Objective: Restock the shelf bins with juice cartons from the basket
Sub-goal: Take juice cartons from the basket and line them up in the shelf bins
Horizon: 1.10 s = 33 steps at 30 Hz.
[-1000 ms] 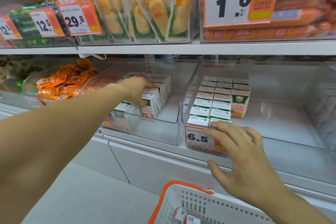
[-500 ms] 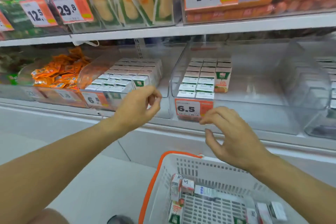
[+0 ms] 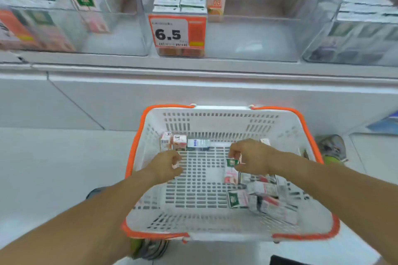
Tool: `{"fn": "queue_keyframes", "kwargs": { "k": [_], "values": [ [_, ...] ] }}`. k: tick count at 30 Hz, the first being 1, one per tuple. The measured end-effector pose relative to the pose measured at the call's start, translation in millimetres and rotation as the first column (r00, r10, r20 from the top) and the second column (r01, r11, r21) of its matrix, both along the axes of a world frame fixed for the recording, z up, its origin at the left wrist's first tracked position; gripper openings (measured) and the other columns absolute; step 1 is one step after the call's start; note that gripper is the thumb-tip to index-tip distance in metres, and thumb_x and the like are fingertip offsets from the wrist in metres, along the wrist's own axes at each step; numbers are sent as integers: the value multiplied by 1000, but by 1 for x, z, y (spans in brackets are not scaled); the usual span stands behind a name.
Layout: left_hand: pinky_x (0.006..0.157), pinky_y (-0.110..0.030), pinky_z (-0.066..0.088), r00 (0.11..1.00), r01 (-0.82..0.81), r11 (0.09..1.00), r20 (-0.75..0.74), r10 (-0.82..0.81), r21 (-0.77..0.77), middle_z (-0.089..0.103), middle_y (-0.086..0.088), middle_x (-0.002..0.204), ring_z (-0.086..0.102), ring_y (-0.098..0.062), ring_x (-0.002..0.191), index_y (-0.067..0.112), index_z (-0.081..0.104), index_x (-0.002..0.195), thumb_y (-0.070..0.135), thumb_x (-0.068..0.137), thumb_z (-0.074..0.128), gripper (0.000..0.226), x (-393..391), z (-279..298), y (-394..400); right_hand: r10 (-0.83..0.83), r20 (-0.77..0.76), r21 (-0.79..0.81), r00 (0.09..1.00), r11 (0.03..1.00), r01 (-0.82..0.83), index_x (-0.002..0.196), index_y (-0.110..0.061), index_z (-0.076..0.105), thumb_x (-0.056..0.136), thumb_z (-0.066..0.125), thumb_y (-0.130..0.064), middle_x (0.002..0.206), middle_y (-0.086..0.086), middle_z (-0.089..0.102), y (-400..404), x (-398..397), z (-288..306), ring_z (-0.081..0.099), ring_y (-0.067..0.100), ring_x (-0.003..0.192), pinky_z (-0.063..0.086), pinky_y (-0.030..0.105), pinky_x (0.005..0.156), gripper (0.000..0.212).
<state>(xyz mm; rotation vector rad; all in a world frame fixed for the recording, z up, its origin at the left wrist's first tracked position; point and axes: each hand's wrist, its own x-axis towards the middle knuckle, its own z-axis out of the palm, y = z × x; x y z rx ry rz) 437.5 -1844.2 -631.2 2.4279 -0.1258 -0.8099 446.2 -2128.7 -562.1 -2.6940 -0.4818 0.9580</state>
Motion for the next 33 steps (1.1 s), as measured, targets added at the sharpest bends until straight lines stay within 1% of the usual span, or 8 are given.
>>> {"fn": "queue_keyframes", "kwargs": {
  "k": [6, 9, 12, 16, 19, 21, 28, 33],
  "values": [
    [58, -17, 45, 941, -244, 969, -249, 228, -35, 50, -2, 83, 49, -16, 68, 12, 52, 98, 9, 91, 66, 17, -20, -47, -12, -93, -222, -162, 971, 985, 57, 126, -16, 57, 77, 82, -29, 127, 4, 58, -20, -11, -57, 56, 23, 113, 45, 30, 92, 57],
    [67, -13, 51, 908, -263, 963, -353, 225, -62, 58, -4, 91, 54, -18, 80, 17, 55, 86, 6, 91, 66, 17, -30, -62, -31, -48, -361, -262, 931, 964, -52, 129, -20, 56, 66, 90, -38, 131, 0, 56, -31, -19, -79, 55, 22, 115, 45, 30, 90, 74],
    [78, -28, 55, 875, -185, 980, -467, 130, -73, 63, -4, 110, 62, -18, 90, 16, 61, 110, 28, 85, 76, 31, -35, -75, -61, -58, -328, -267, 943, 963, -33, 129, -23, 56, 64, 88, -41, 131, -2, 57, -46, -25, -88, 55, 22, 117, 47, 34, 95, 75],
    [93, -28, 45, 817, -125, 990, -573, 67, -62, 52, -5, 135, 55, -23, 118, 9, 47, 136, 38, 85, 74, 65, -40, -86, -116, -167, -227, -196, 959, 973, 124, 132, -20, 57, 79, 76, -28, 135, 2, 58, -61, -24, -90, 56, 23, 117, 45, 30, 93, 57],
    [72, -23, 46, 820, -180, 983, -556, 133, -31, 56, 4, 93, 58, -14, 86, 17, 53, 91, 30, 86, 72, 23, -45, -95, -151, -318, -250, -92, 915, 948, 304, 130, -22, 60, 76, 80, -27, 139, -1, 57, -75, -20, -83, 56, 22, 120, 46, 31, 99, 57],
    [54, -20, 42, 799, -278, 961, -553, 236, 9, 48, 4, 72, 49, -9, 63, 18, 45, 71, 22, 85, 70, 29, -45, -96, -167, -450, -271, -9, 851, 885, 465, 124, -24, 62, 74, 83, -27, 128, -1, 61, -87, -22, -77, 60, 19, 106, 47, 28, 87, 54],
    [82, -28, 53, 676, -512, 855, -575, 461, 83, 61, -5, 89, 60, -21, 87, -1, 55, 110, 31, 74, 85, 56, -46, -99, -176, -665, -326, 42, 672, 700, 713, 116, -22, 54, 80, 79, -23, 101, 3, 59, -111, -38, -71, 66, 25, 81, 56, 39, 76, 44],
    [78, -30, 50, 759, -475, 880, -509, 406, -7, 57, -3, 89, 57, -19, 86, 7, 56, 100, 28, 73, 86, 45, -46, -81, -163, -489, -238, 3, 839, 864, 504, 125, -31, 56, 89, 69, -26, 104, 9, 63, -101, -42, -75, 68, 23, 73, 54, 36, 74, 38]
  ]
}}
